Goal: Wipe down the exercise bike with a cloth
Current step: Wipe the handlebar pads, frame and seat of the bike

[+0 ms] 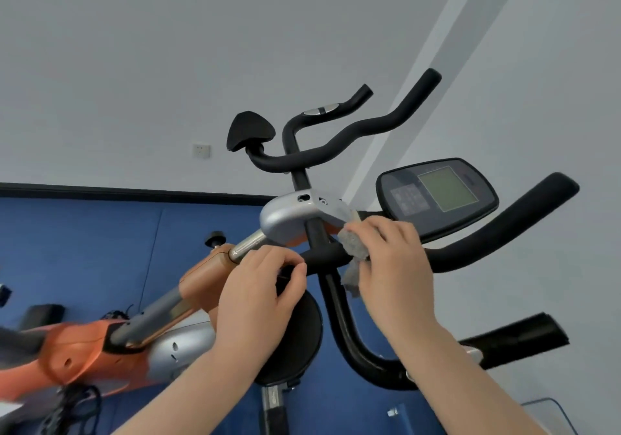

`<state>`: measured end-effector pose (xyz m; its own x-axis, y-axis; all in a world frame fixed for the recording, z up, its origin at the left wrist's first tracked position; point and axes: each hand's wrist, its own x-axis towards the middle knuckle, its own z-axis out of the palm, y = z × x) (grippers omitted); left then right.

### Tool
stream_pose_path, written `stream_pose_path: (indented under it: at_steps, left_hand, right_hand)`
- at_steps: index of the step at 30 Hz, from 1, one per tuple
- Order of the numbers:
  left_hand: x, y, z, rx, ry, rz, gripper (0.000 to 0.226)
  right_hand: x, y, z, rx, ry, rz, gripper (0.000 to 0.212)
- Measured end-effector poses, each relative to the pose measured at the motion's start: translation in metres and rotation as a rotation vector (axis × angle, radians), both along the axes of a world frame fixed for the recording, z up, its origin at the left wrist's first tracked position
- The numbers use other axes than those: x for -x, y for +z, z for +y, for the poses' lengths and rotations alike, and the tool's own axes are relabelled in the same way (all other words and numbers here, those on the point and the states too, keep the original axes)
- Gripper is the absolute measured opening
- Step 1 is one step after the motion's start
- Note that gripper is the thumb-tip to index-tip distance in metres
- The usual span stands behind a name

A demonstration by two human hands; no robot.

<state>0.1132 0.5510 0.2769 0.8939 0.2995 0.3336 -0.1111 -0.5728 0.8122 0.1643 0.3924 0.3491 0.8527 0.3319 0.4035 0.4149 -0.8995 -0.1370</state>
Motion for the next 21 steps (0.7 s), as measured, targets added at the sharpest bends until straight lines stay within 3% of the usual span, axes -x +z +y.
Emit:
stream_pose_path:
  at_steps: [2, 5, 7, 10, 13, 17, 21]
  left_hand:
    - [0.000, 0.000, 0.001, -0.014, 0.001, -0.009, 0.007]
    - [0.000, 0.001, 0.000, -0.041, 0.006, -0.020, 0.007]
    - [0.000, 0.000, 0.000, -0.041, 0.011, -0.020, 0.007]
    - [0.000, 0.000, 0.000, -0.031, 0.018, -0.016, 0.007]
    - [0.000, 0.000, 0.000, -0.041, 0.025, -0.017, 0.007]
    - [0.001, -0.001, 0.000, -0.017, 0.032, 0.005, 0.006]
    - [0.002, -0.003, -0.001, 0.028, 0.051, 0.022, 0.008]
  right_hand:
    - [0.004, -0.003, -0.003, 0.032, 0.076, 0.084, 0.052]
    - [0.003, 0.005, -0.016, -0.141, 0.102, 0.191, 0.037]
    - [0.003, 0.005, -0.017, -0.178, 0.047, 0.108, 0.030]
    - [0.012, -0.005, -0.004, -0.069, -0.038, 0.049, 0.032]
    - [0.013, -0.009, 0.003, 0.014, 0.019, 0.050, 0.033]
    - [-0.010, 0.007, -0.011, -0.196, 0.051, 0.048, 0.040]
    - [0.006, -0.006, 0.017, -0.183, -0.007, 0.019, 0.032]
